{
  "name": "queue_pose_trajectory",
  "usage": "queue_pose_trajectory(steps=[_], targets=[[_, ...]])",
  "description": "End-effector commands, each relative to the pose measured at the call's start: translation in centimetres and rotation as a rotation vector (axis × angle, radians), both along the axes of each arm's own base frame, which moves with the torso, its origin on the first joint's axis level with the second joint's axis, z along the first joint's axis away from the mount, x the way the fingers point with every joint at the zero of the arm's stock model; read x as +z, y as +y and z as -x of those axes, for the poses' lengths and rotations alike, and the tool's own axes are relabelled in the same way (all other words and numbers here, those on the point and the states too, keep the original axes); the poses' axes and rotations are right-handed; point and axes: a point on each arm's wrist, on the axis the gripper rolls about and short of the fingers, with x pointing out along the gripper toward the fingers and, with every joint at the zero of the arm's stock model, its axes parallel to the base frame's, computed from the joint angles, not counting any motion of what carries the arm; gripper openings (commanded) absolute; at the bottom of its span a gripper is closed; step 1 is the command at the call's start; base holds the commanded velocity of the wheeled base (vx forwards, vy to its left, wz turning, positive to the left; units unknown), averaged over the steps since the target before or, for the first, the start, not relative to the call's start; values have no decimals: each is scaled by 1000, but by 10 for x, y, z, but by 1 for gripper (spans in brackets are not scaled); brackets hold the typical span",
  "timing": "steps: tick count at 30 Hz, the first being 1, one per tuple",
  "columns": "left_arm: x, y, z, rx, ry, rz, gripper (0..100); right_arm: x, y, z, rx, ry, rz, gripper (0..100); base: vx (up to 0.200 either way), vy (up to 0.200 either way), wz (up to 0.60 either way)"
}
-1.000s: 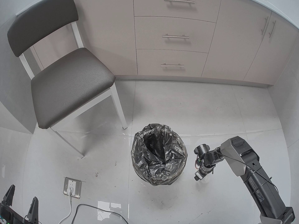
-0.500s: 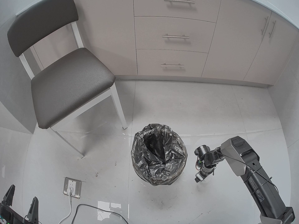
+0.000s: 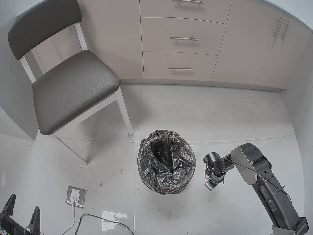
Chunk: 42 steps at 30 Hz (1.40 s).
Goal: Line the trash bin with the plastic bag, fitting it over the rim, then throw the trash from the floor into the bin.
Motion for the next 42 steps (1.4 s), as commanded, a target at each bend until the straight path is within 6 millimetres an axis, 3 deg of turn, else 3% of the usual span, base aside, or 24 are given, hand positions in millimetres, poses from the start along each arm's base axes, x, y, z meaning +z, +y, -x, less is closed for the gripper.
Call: queue_pose_trajectory(steps=[1, 15, 29, 42], targets=[[-4, 0, 0, 0, -3, 0, 100, 0, 0, 0, 0, -3, -2, 0, 0, 0, 0], [-4, 0, 0, 2, -3, 0, 100, 0, 10, 4, 6, 8, 10, 0, 0, 0, 0], [-4, 0, 0, 0, -3, 0, 100, 2, 2, 1, -48, -10, 9, 0, 0, 0, 0], [-4, 0, 0, 0, -2, 0, 100, 123, 16, -33, -125, -270, -81, 0, 0, 0, 0]])
